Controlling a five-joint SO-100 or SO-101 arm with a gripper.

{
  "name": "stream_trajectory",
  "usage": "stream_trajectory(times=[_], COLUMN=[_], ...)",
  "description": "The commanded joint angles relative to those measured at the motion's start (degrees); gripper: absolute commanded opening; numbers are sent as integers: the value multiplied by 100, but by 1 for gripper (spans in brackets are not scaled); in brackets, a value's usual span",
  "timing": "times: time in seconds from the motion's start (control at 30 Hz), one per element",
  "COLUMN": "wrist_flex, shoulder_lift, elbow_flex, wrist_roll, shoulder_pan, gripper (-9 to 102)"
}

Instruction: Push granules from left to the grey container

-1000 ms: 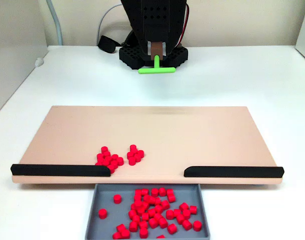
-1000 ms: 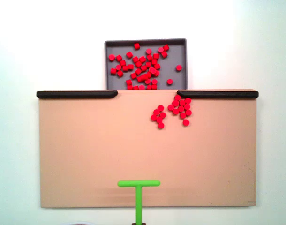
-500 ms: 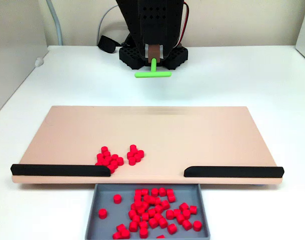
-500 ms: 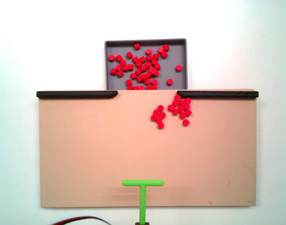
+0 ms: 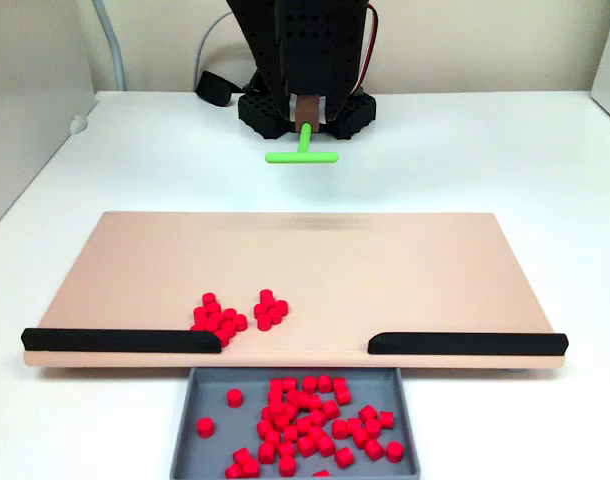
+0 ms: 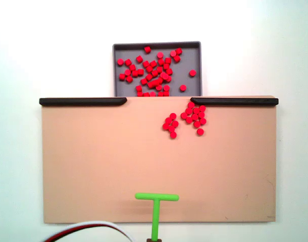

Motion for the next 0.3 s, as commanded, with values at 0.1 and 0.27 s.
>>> stream_trajectory(times=[0.1,0.27], wrist_flex=[9,9], shoulder_lift=[193,185], elbow_flex=[-123,-123], wrist_roll=[-9,-26], shoulder_pan=[-105,-105], gripper=[0,0])
